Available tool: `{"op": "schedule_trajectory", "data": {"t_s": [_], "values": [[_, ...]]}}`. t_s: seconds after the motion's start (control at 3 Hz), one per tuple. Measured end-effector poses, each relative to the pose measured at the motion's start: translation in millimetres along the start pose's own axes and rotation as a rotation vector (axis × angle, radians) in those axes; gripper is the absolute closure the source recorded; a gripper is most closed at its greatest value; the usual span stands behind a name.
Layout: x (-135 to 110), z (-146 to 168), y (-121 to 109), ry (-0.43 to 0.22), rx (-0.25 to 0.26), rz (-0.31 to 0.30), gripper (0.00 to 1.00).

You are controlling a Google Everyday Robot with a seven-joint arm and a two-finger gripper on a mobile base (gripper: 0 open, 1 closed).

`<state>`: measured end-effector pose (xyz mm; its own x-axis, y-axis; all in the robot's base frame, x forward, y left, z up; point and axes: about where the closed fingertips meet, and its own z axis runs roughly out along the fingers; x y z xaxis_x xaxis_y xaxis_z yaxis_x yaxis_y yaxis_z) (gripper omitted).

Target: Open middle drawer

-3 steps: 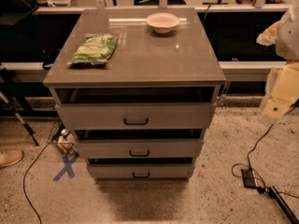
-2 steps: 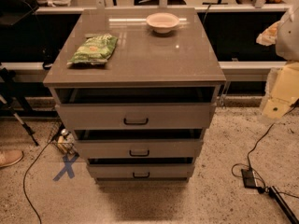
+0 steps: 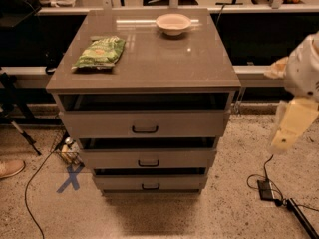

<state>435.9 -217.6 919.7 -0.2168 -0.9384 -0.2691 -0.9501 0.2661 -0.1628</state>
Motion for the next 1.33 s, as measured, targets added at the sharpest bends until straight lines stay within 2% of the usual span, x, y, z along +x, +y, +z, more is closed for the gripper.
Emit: {"op": "schedule_trajectory", "data": {"t_s": [0.33, 0.67, 1.0, 1.33], "values": [[21, 99, 28, -0.121, -0.149, 0.045, 0.00], [23, 161, 54, -0.187, -0.226, 0.068, 0.00], [12, 217, 86, -0.227, -0.264, 0.076, 0.00], [12, 217, 86, -0.227, -0.265, 0.075, 0.00]]}}
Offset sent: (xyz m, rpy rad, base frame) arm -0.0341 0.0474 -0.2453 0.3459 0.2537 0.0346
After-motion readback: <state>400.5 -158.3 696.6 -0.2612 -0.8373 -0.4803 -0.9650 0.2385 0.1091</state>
